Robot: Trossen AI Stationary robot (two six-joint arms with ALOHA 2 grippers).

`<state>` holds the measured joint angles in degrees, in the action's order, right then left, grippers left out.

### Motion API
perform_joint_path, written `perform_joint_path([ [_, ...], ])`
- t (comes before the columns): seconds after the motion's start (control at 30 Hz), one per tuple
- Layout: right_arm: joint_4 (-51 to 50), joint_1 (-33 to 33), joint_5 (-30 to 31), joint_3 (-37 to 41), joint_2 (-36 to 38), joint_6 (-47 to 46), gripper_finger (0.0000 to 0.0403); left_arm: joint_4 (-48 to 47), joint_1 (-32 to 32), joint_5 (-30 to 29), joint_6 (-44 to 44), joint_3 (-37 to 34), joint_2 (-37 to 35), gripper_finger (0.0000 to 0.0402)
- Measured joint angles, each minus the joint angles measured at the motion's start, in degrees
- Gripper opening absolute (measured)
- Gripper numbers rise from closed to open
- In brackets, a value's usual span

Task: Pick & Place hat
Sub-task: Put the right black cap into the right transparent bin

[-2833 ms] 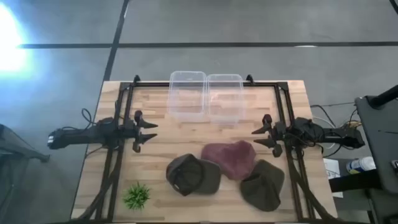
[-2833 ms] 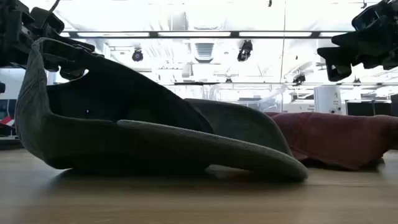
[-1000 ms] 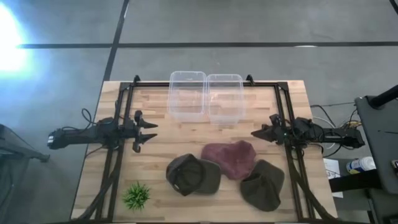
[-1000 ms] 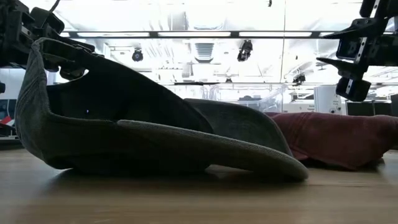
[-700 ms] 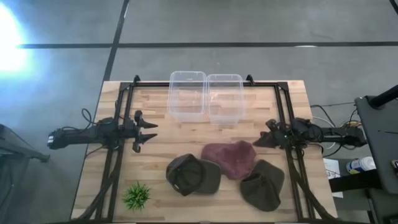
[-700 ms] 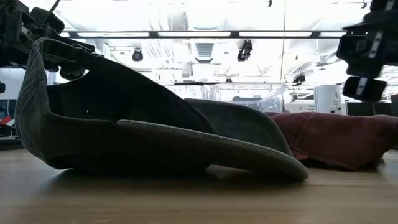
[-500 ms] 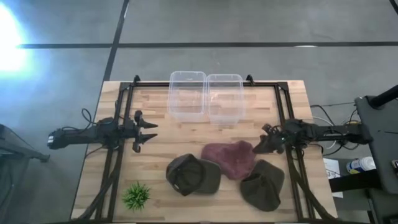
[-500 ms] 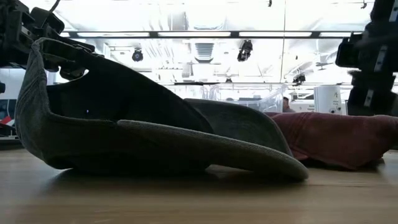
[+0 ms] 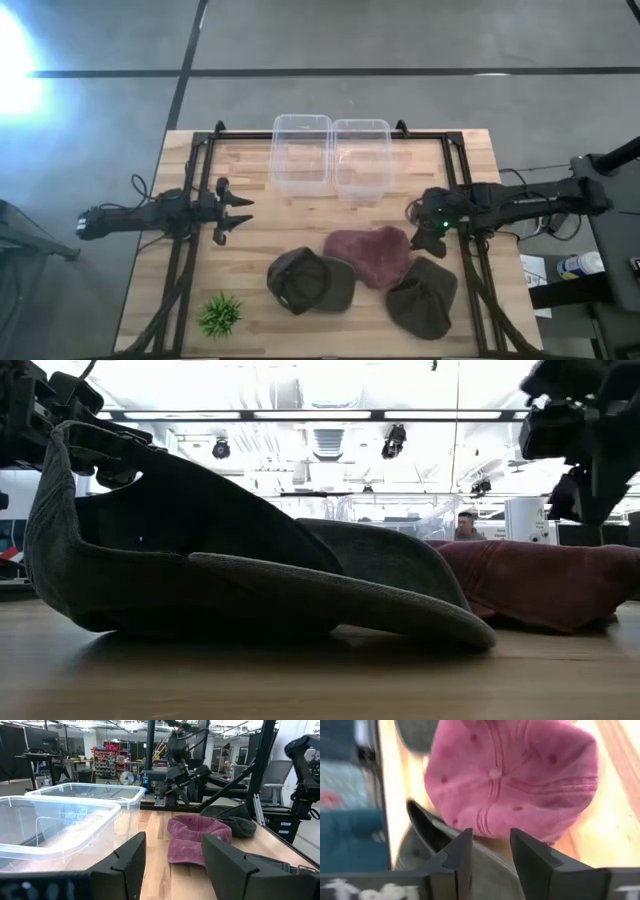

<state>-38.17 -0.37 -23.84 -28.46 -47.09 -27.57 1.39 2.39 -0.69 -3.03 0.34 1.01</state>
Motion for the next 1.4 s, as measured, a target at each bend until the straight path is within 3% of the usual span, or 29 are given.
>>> perform_joint_path([
  [0.27,-13.72,4.00,-0.68,-11.15,-18.66,21.55,0.0165,-0.02,0.00,0.00,0.00,0.00,0.01,0.0186],
  [0.53,-14.16,5.13,-0.25,-13.82,-33.15,25.13,0.0215,-0.02,0.00,0.00,0.00,0.00,0.01,0.0186],
  [0.73,-13.80,5.95,-0.99,-16.28,-39.13,30.77,0.0221,-0.03,0.00,0.00,0.00,0.00,0.00,0.0186],
  [0.9,-13.90,7.94,-5.54,-16.53,-43.27,33.17,0.0217,-0.04,0.00,0.00,0.00,0.00,-0.01,0.0186],
  [1.13,-14.01,10.04,-11.33,-16.92,-47.83,32.22,0.0172,-0.04,0.00,0.00,0.00,0.00,0.00,0.0186],
  [1.4,-17.00,9.98,-14.62,-17.60,-46.08,30.56,0.0023,-0.04,0.00,0.00,0.00,0.00,0.01,0.0186],
])
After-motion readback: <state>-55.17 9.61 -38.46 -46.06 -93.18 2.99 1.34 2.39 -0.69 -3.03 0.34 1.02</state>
